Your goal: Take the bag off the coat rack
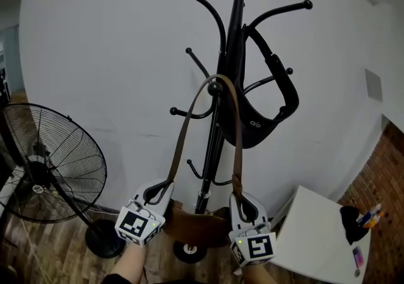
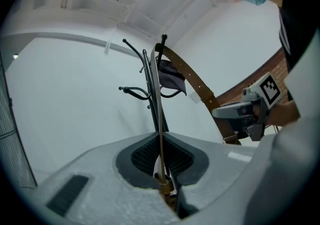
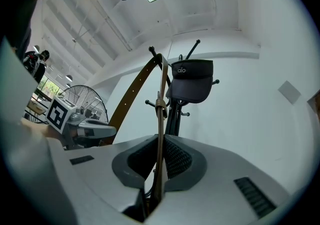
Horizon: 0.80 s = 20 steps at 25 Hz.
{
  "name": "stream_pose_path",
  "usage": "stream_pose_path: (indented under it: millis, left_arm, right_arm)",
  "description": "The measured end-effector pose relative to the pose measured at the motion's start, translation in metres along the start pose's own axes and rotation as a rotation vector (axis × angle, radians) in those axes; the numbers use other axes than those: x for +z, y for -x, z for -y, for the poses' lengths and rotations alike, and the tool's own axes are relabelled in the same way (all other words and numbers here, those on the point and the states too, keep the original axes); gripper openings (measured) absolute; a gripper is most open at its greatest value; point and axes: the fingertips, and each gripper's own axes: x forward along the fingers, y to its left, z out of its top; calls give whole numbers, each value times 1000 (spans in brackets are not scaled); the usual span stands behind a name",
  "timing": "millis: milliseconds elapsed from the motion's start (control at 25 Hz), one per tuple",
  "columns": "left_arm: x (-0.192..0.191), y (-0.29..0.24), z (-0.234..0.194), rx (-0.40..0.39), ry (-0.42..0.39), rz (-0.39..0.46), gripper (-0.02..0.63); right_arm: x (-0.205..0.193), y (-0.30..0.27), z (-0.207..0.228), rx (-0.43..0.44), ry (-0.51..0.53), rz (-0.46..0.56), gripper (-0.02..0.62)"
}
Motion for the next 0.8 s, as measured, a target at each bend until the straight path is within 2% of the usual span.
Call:
stream_pose_path:
  millis: [240, 800]
  left_arm:
    - [23, 7, -6, 37, -27, 33, 18]
    - [42, 51, -9, 175, -60, 15, 18]
  right_arm:
    - [19, -5, -3, 40, 7, 44, 28]
    - [46, -3, -21, 159, -21, 130, 28]
